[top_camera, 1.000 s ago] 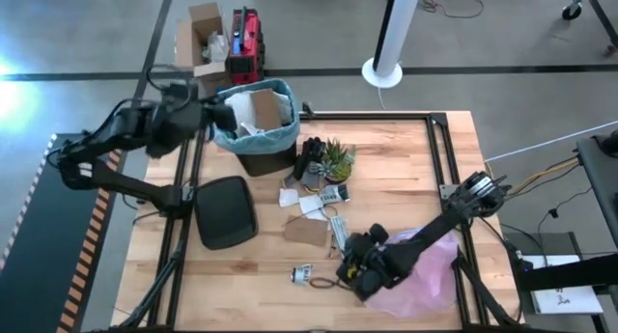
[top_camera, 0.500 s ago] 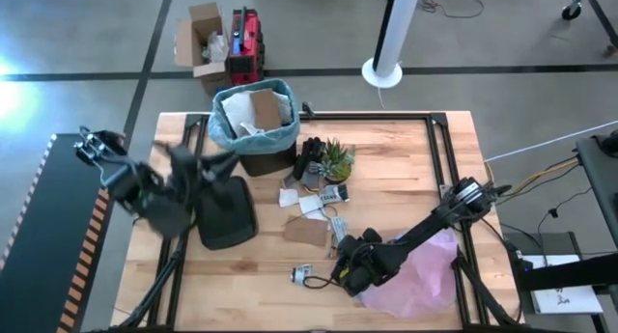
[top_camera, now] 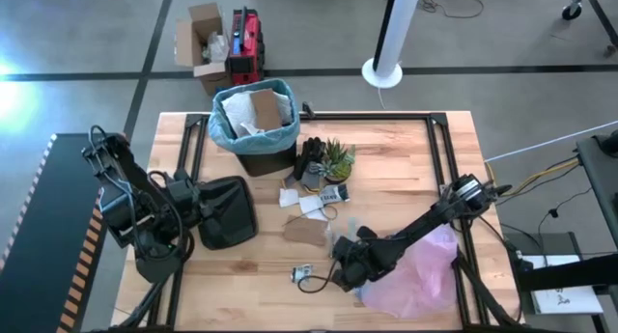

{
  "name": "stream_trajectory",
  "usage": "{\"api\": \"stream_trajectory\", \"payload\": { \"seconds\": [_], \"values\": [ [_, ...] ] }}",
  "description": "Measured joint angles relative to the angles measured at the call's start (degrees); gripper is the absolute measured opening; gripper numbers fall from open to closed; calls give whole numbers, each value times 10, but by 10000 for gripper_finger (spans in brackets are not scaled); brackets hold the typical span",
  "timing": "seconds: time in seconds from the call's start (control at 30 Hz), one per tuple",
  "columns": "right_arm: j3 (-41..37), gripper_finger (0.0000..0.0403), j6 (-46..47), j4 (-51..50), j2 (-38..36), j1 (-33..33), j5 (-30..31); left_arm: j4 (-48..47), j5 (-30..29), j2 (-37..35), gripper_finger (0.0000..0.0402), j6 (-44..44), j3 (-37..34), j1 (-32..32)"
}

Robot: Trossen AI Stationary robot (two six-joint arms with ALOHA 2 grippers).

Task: Place trash/remove bag and relplace
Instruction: Put the white plastic into the trash bin

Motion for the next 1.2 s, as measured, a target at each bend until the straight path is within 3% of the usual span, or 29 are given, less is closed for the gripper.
{"api": "stream_trajectory", "payload": {
  "seconds": [0.27,0.5,0.67,0.8,0.9,1.07,1.2],
  "values": [
    [111,3,-98,-73,-25,-48,39,-26,0,-4,62,5,0,-2],
    [260,1,-189,-64,-42,-89,105,-45,14,-9,72,7,0,-6],
    [390,2,-309,-57,-44,-133,162,-59,25,-24,69,7,0,-14],
    [458,2,-379,-25,-39,-190,166,-59,20,-33,63,7,0,-13],
    [479,2,-415,15,-38,-237,133,-59,16,-34,62,7,0,-14],
    [468,2,-437,103,-38,-319,2,-57,1,-33,70,5,0,-13],
    [454,2,-448,153,-26,-369,-34,-41,-29,-32,76,-17,0,-13]
  ]
}}
